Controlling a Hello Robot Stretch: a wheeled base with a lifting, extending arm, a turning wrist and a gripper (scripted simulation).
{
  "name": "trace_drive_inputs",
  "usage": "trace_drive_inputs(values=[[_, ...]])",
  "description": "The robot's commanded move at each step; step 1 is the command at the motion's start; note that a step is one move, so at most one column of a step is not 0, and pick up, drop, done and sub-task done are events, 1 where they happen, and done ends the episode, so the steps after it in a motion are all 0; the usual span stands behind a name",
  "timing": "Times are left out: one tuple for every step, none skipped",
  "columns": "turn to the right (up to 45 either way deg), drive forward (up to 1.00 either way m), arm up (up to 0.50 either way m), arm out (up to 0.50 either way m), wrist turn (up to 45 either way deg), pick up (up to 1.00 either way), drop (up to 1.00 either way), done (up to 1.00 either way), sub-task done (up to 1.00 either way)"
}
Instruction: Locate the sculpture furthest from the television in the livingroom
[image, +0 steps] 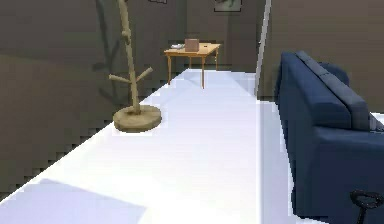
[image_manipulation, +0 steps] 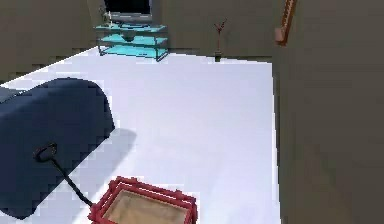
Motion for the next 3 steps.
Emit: trace_drive_inputs(values=[[0.0, 1.00, 0.00, 0.00, 0.0, 0.00, 0.00, 0.00, 0.00], [0.0, 1.00, 0.00, 0.00, 0.0, 0.00, 0.00, 0.00, 0.00], [0.0, 0.90, 0.00, 0.00, 0.0, 0.00, 0.00, 0.00, 0.00]])
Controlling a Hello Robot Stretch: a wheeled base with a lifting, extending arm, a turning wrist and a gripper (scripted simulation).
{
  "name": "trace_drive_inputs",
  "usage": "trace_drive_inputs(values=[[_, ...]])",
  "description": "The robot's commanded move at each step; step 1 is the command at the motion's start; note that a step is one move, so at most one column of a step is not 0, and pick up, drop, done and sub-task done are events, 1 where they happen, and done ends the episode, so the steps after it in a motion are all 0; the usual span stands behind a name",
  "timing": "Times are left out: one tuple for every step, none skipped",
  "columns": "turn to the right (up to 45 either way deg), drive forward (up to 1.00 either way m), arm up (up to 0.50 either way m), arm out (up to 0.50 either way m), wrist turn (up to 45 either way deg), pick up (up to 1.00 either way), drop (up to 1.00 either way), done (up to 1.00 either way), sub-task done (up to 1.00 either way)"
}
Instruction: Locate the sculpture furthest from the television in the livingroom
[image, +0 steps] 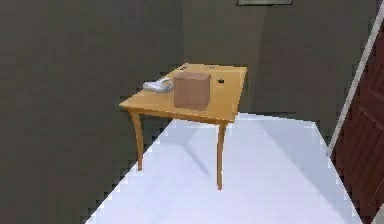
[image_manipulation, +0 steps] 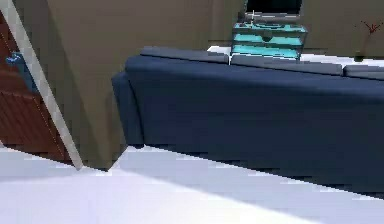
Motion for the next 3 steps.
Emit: trace_drive_inputs(values=[[0.0, 0.85, 0.00, 0.00, 0.0, 0.00, 0.00, 0.00, 0.00], [-12.0, 0.00, 0.00, 0.00, 0.0, 0.00, 0.00, 0.00, 0.00], [0.0, 0.00, 0.00, 0.00, 0.0, 0.00, 0.00, 1.00, 0.00]])
